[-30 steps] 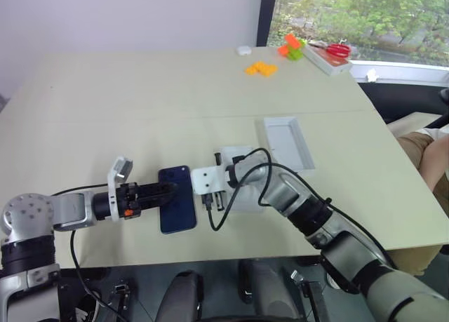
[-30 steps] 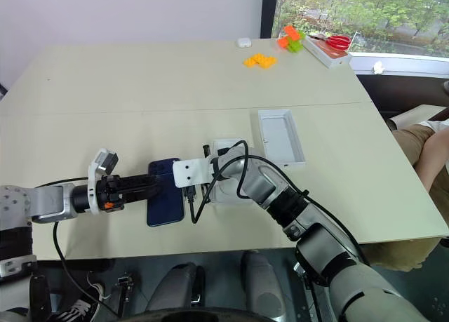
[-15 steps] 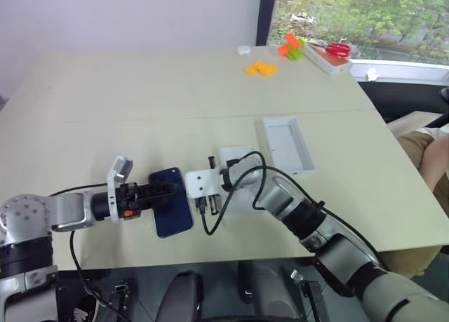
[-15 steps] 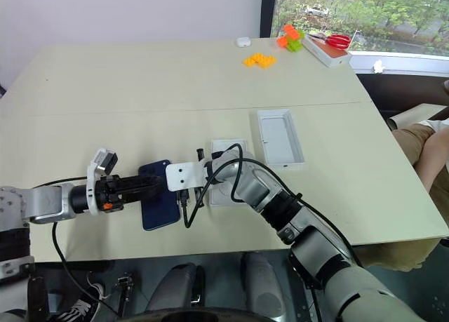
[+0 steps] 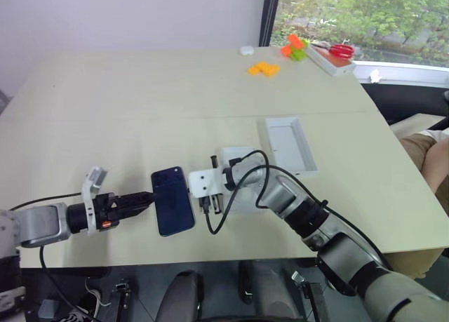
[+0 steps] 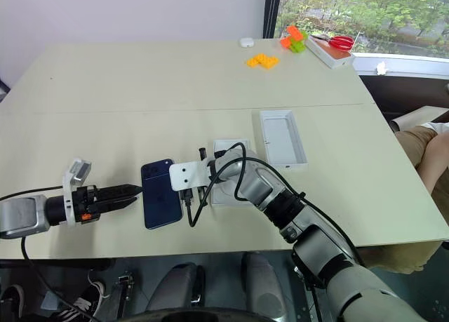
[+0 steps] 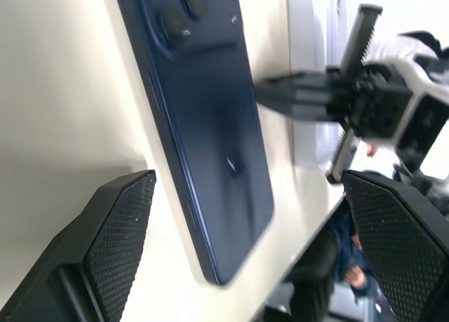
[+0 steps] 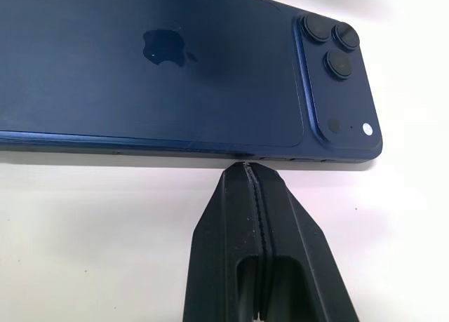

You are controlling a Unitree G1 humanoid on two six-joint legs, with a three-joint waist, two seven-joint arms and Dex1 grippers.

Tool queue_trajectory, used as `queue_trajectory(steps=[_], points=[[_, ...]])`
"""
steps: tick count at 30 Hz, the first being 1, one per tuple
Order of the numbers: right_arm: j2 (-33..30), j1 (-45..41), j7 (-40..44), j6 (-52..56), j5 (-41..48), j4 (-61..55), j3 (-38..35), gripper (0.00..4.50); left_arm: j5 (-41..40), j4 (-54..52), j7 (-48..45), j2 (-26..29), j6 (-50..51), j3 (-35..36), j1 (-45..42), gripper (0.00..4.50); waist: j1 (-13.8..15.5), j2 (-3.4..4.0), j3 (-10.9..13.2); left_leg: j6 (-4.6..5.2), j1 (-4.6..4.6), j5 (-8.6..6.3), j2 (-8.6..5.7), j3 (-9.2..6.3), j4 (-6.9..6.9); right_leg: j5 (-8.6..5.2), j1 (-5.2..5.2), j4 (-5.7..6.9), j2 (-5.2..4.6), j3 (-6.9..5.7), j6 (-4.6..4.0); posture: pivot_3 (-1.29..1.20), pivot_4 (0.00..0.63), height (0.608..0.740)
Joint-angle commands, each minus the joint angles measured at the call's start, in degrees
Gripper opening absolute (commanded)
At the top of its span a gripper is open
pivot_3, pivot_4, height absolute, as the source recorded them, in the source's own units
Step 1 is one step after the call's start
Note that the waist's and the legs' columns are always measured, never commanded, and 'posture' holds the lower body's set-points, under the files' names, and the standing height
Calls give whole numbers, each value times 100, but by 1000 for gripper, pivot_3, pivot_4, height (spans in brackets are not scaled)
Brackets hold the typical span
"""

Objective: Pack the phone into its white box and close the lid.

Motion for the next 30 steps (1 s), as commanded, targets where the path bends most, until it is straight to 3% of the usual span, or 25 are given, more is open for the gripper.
queue_trajectory(steps=[1, 8, 18, 21, 30], points=[[-60, 61, 101, 57, -61, -4, 69, 23, 43, 119, 123, -311, -131, -174, -239, 4500, 17, 0, -1, 0, 0, 0, -2, 0, 0, 0, 1, 0, 0, -1, 1, 0, 150, 740], [106, 143, 86, 247, -50, -138, 108, 23, 55, 191, 343, -702, -65, -249, -477, 4500, 133, 3, -6, 1, 27, 2, -8, -2, 8, -9, 33, 0, -3, -3, 9, 0, 150, 740], [74, 104, 69, 164, -117, -42, 25, 23, -691, 270, 843, -906, -48, -163, -660, 4500, 159, 3, -6, 1, 57, 2, -6, -10, 6, -24, 66, -4, 0, -8, 25, 0, 150, 740], [73, 115, 76, 141, -144, -24, 14, 23, -606, 18, 1037, -812, -11, -298, -628, 4500, 161, 3, -6, 1, 57, 2, -6, -11, 7, -24, 67, -4, -3, -7, 24, 0, 150, 740], [82, 179, 85, 81, -171, 25, 14, 23, -1961, 73, 2391, -180, -400, -814, -600, 4500, 126, 3, -6, 0, 57, 2, -1, -14, 3, -24, 66, -13, -5, -6, 25, 0, 150, 740]])
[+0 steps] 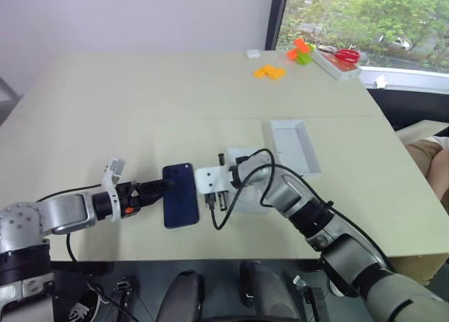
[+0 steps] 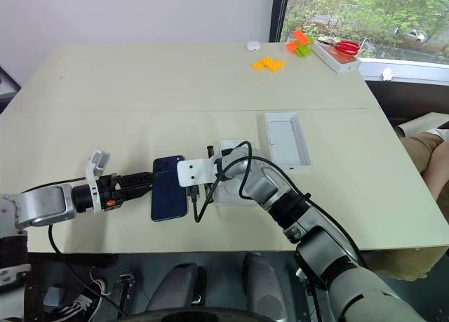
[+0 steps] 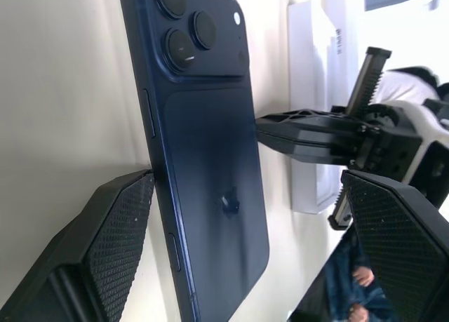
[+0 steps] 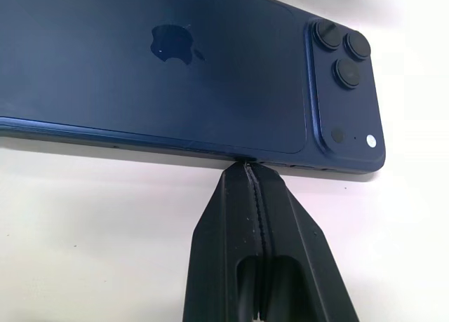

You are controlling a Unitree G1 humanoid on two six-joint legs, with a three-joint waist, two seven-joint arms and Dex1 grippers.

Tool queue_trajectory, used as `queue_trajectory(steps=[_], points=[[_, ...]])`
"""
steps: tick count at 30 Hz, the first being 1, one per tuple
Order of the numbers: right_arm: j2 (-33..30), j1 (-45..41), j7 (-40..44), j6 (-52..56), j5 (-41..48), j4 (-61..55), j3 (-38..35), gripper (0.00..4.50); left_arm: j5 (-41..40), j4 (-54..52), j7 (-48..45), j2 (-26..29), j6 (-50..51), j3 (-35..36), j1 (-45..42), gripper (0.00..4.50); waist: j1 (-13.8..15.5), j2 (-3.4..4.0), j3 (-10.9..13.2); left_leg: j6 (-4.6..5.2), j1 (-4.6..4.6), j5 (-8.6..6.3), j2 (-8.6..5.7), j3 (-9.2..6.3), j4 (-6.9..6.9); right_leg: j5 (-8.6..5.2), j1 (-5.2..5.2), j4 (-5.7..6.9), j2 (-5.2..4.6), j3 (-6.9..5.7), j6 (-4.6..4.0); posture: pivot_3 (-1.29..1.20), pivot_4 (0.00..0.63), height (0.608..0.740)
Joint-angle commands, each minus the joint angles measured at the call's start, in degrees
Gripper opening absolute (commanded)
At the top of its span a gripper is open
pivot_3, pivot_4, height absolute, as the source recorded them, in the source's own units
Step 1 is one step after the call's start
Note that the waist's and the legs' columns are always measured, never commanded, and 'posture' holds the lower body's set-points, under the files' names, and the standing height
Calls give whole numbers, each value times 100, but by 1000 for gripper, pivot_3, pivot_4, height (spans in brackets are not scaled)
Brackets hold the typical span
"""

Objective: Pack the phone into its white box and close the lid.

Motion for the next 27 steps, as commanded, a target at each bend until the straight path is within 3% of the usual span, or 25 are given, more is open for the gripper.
queue_trajectory(steps=[1, 14, 17, 27], points=[[141, 69, 16, -44, -4, 102, 186, 23, -812, -214, 416, 171, -217, -435, -42, 4500, -6, 0, 0, 0, 0, 0, 1, 0, -1, 0, 0, -1, 0, 0, 0, 0, 150, 740], [194, 66, 24, -60, -5, 173, 137, 23, -1620, -291, 628, 321, -1079, -927, -106, 4500, 3, 1, 1, -1, -2, 0, 4, -1, -7, -1, 3, -24, 9, -3, -4, 0, 150, 740], [197, 26, 5, -104, -27, 234, 128, 23, -1321, -133, 452, 371, -1011, -988, -3, 4500, -6, 2, 1, 0, -11, 0, 5, -1, -11, 1, 1, -36, 13, -3, -6, 0, 150, 740], [196, 78, 9, -133, -38, 205, 131, 23, -1567, -227, 200, 420, -1088, -1038, 100, 4500, -1, 2, 1, 1, -18, -1, 6, -5, -18, 2, 1, -53, 11, -9, -7, 0, 150, 740]])
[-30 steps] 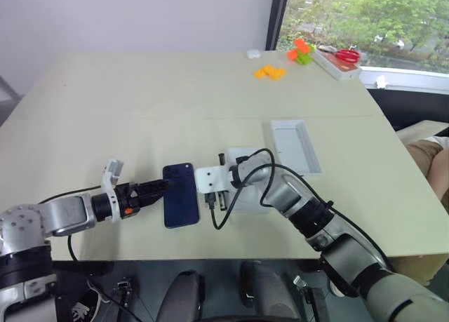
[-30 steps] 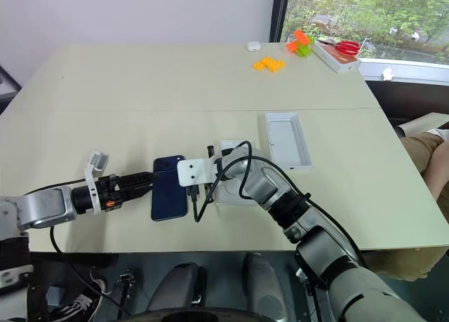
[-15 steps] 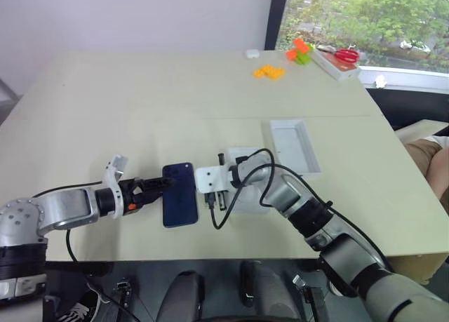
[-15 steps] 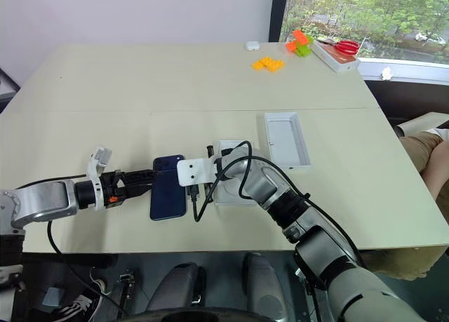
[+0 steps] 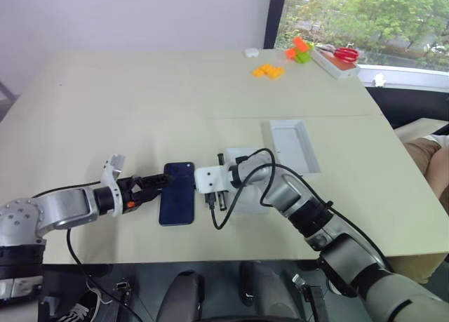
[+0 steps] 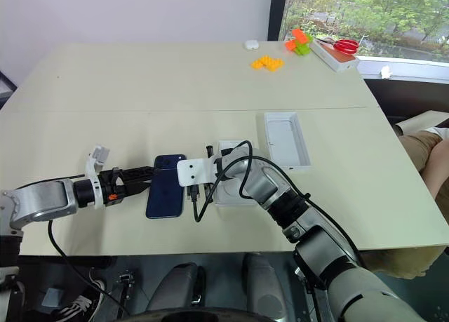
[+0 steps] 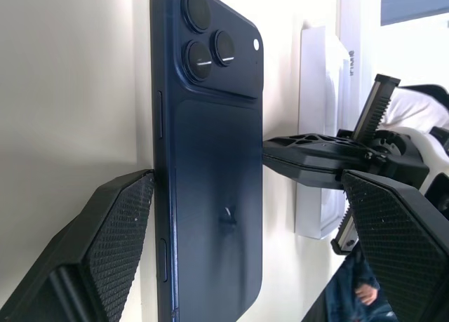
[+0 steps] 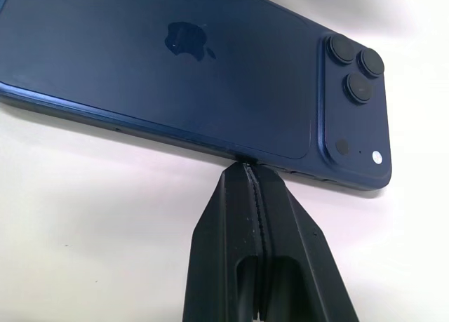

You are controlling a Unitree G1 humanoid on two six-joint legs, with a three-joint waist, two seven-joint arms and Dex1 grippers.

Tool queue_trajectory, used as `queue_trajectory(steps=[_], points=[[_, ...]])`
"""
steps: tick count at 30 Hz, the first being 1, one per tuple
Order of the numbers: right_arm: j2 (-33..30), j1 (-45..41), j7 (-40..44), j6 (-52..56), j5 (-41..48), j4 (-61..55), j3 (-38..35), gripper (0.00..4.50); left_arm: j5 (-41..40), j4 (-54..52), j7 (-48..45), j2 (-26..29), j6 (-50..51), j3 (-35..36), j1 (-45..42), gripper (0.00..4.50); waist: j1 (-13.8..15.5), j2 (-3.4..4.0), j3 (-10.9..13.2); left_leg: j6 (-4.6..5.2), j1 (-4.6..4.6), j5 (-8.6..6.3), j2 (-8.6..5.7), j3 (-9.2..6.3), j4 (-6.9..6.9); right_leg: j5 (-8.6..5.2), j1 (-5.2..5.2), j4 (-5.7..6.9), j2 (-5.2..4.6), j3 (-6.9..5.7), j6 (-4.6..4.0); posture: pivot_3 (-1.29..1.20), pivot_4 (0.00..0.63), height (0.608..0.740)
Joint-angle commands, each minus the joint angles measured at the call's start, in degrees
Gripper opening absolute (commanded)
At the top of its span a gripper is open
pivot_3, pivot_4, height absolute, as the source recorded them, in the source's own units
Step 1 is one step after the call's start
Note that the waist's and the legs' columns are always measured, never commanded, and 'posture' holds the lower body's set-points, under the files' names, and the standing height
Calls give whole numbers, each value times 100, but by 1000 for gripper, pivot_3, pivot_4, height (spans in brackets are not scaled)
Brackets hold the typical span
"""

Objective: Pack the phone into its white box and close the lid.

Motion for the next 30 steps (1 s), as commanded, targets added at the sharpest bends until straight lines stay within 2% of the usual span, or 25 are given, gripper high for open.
queue_trajectory(steps=[1, 9, 13, 17, 20, 24, 30], points=[[168, 79, -24, -18, -35, 125, 231, 23, -425, -231, -269, -93, 70, -202, -25, 4500, 0, 0, 0, 0, 0, 0, 0, 0, 0, 0, 0, 0, 0, 0, 0, 0, 150, 740], [218, 95, -44, -44, -36, 146, 250, 23, -550, -247, 548, 5, 146, -588, -391, 4500, 12, 0, 0, 0, -1, 0, 1, -4, 0, 0, 1, -1, -3, -4, 1, 0, 150, 740], [204, 114, -49, -47, -48, 130, 244, 23, -550, -420, 731, -312, 63, -502, -724, 4500, 19, 3, 0, 0, 2, 0, 1, -4, -1, 0, 2, 0, -2, -5, 2, 0, 150, 740], [186, 147, -43, -36, -72, 80, 234, 23, -550, -447, 1061, -246, 39, -655, -663, 4500, 25, 2, -1, -2, 2, 1, 0, -7, 0, 1, 5, 0, -1, -9, 1, 0, 150, 740], [168, 134, -42, -31, -62, 83, 200, 23, -550, -529, 1086, -275, 14, -590, -688, 4500, 21, 4, -1, -2, 3, 1, 0, -7, 0, 1, 5, -1, -2, -9, 1, 0, 150, 740], [444, 177, 62, 331, 371, -97, -61, 23, -550, -621, 976, -425, -1, -497, -760, 4500, 28, 3, -1, -2, 0, 1, 0, -7, 0, 2, 5, -2, -1, -10, 1, 0, 150, 740], [259, 152, -43, -27, 33, 153, 111, 23, -550, -667, 953, -830, 86, -254, -983, 4500, -6, -14, 0, -2, -36, 1, -3, -10, 0, 15, -18, -13, 0, -17, -17, 0, 150, 740]])
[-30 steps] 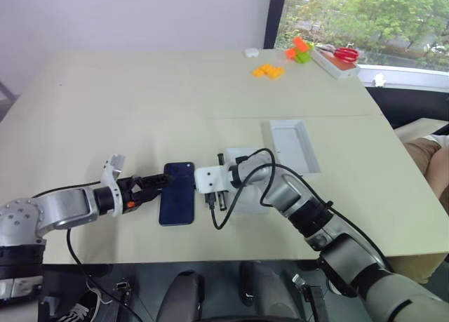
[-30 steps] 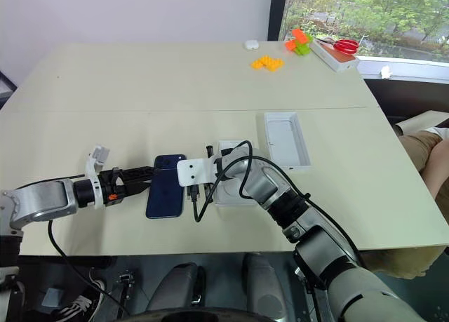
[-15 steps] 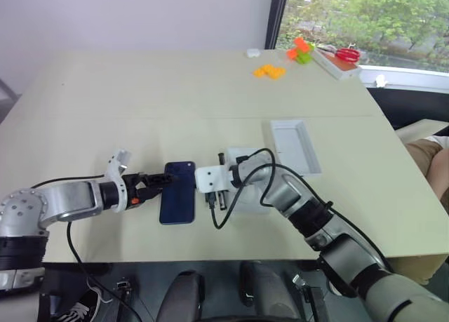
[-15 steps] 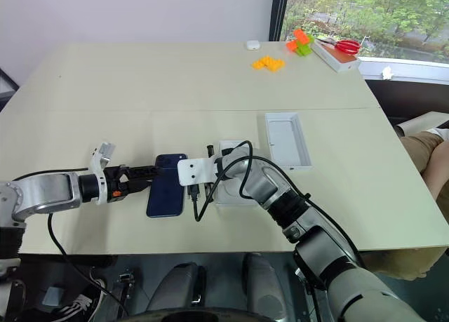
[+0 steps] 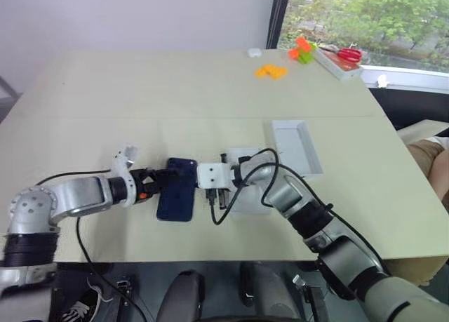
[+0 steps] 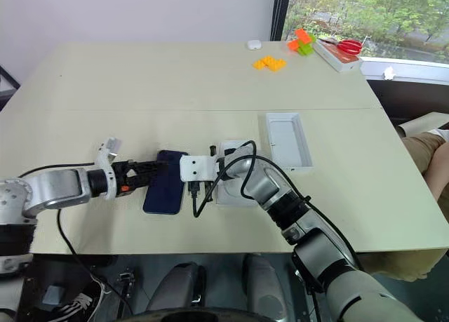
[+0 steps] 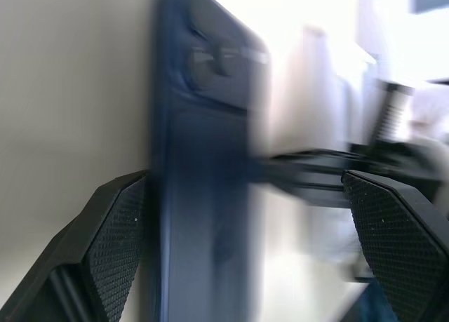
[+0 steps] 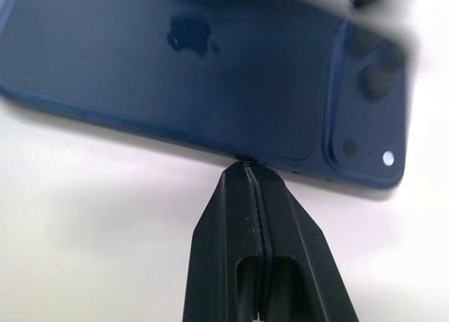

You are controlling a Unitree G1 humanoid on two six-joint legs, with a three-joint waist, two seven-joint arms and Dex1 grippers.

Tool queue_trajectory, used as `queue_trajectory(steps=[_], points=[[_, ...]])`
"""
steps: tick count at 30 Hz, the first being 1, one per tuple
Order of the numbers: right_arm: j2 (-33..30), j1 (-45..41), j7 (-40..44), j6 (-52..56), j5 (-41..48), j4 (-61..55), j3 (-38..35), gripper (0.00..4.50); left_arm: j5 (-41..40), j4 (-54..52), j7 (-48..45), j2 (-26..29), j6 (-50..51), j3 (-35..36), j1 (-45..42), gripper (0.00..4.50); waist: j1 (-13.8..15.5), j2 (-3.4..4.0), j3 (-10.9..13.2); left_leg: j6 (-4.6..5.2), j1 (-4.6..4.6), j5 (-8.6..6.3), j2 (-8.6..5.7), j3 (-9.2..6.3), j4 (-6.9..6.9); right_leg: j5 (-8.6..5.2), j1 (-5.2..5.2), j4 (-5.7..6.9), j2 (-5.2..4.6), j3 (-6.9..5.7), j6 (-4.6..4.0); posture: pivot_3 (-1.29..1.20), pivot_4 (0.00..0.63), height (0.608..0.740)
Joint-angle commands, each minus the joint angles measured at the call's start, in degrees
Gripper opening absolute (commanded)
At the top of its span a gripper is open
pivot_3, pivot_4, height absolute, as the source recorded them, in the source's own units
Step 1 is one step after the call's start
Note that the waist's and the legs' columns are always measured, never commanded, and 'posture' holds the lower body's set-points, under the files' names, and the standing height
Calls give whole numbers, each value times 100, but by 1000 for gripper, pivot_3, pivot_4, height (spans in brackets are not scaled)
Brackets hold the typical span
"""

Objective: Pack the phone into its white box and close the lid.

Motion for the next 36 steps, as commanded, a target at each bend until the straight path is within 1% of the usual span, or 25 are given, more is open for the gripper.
queue_trajectory(steps=[1, 3, 5, 6, 7, 11, 15, 23, 26, 33, 36], points=[[95, 49, 24, -85, -20, 122, 243, 23, -250, -325, -58, -53, 37, 95, -244, 4500, -57, -4, 1, -1, -9, 0, 1, 2, 0, 8, -12, 1, -1, 2, 6, 0, 150, 740], [97, 49, 33, -95, -5, 114, 239, 23, -250, -440, -16, -175, -4, 103, -380, 4500, -64, -2, 2, -3, -14, 0, 2, 10, -15, 15, -34, 5, -3, 12, 16, 0, 150, 740], [90, 37, 28, -115, -8, 125, 248, 23, -250, -526, 41, -97, 13, 4, -430, 4500, -36, -2, 2, -16, -19, 7, 3, 6, -30, 16, -45, 5, -2, 10, 16, 0, 150, 740], [78, 19, 19, -124, -16, 134, 241, 23, -250, -553, 76, 67, 57, -87, -315, 4500, -31, -2, 2, -37, -20, 19, 3, 7, -38, 16, -48, 3, -2, 11, 16, 0, 150, 740], [70, 7, 13, -130, -22, 140, 235, 23, -250, -575, 96, 185, 84, -151, -225, 4500, -32, -3, 2, -36, -19, 19, 3, 7, -46, 16, -49, 0, -2, 11, 16, 0, 150, 740], [16, 17, 23, -127, -17, 94, 218, 23, -250, -562, -124, 320, 64, -122, 66, 4500, -34, -3, 2, -24, -8, 13, 0, 12, -74, 14, -49, -8, -3, 15, 14, 0, 150, 740], [-2, 20, 21, -102, -11, 59, 215, 23, -250, -542, -152, 488, 0, -108, 291, 4500, -32, -3, 2, -26, -9, 14, 1, 10, -77, 10, -52, -7, -1, 15, 8, 0, 150, 740], [-6, -5, 0, -131, -16, 99, 217, 23, -250, -846, -5, 501, -315, -114, 606, 4500, -29, -3, 2, -26, -9, 14, 1, 10, -76, 4, -50, -7, -1, 14, -2, 0, 150, 740], [-24, -36, -4, -155, -12, 143, 199, 0, -250, -929, 69, 441, -426, -54, 659, 3610, -27, -3, 2, -26, -8, 14, 1, 10, -77, 4, -50, -6, -1, 15, -2, 0, 150, 740], [-28, -116, -8, -168, 12, 199, 170, 0, -250, -945, 25, 465, -429, -17, 621, 34, -16, -4, 1, -27, -8, 15, 0, 11, -75, 4, -50, -7, 5, 14, -3, 0, 150, 740], [-2, -154, 33, -93, 140, 128, 83, 0, -250, -896, -114, 459, -363, 31, 607, 34, -20, -3, 2, -27, -6, 16, 0, 11, -74, 4, -47, -5, 6, 13, -3, 0, 150, 740]])
